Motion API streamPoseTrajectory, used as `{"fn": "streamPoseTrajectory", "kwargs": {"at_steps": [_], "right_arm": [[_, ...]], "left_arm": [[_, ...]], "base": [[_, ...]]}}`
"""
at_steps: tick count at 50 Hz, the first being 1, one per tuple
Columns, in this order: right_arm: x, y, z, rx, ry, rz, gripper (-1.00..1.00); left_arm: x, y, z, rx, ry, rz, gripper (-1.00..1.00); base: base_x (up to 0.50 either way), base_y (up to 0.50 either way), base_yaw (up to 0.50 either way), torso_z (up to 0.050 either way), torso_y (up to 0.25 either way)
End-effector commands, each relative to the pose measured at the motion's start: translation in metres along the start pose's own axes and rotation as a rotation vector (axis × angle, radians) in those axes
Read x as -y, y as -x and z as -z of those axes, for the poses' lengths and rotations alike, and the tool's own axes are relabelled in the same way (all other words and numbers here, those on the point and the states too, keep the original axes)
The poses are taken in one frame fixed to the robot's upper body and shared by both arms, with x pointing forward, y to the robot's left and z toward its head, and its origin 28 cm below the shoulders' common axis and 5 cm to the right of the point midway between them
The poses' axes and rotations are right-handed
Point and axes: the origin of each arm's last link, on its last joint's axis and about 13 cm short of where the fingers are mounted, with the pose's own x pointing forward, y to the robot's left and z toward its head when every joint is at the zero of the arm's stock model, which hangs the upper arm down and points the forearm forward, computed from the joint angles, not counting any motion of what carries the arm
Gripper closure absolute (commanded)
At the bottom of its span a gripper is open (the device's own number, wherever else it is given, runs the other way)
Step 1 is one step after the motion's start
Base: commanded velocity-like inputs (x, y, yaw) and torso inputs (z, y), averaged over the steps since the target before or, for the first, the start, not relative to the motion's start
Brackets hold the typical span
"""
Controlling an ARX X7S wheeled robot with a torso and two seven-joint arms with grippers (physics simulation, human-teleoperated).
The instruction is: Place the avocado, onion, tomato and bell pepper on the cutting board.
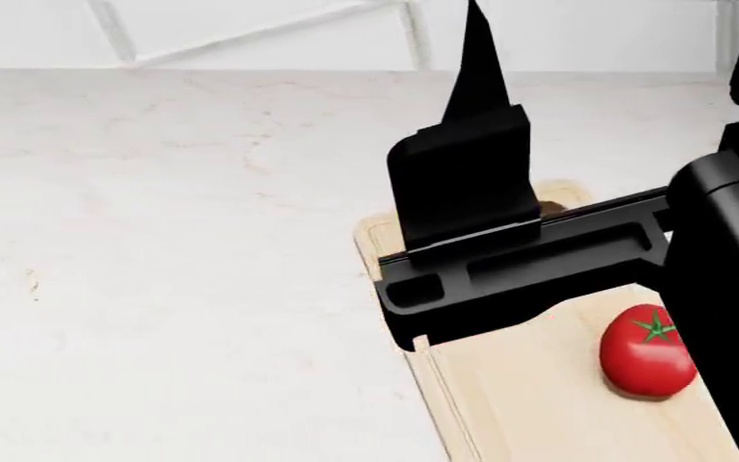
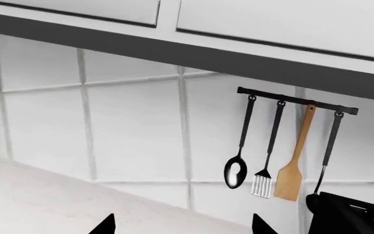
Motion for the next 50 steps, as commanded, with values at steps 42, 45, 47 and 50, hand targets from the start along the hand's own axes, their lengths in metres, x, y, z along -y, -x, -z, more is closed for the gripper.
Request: {"fn": "streamPoseTrajectory", "kwargs": {"at_steps": [42, 45, 47, 50], "right_arm": [[-0.002, -0.005, 0.009, 0.008, -0.007, -0.058, -1.00], [-0.003, -0.006, 0.010, 0.004, 0.020, -0.055, -1.00], [-0.004, -0.005, 0.007, 0.010, 0.027, -0.062, -1.00], [-0.005, -0.005, 0.007, 0.007, 0.025, -0.075, -1.00]], "left_arm": [[0.001, 0.001, -0.005, 0.069, -0.012, 0.045, -1.00], [0.000, 0.001, -0.005, 0.070, -0.009, 0.042, -1.00], [0.000, 0.002, -0.006, 0.072, -0.010, 0.041, -1.00], [0.000, 0.001, -0.005, 0.071, -0.009, 0.039, -1.00]], "base": [[0.00, 0.45, 0.00, 0.000, 0.000], [0.00, 0.00, 0.00, 0.000, 0.000], [0.00, 0.00, 0.00, 0.000, 0.000], [0.00, 0.00, 0.00, 0.000, 0.000]]}}
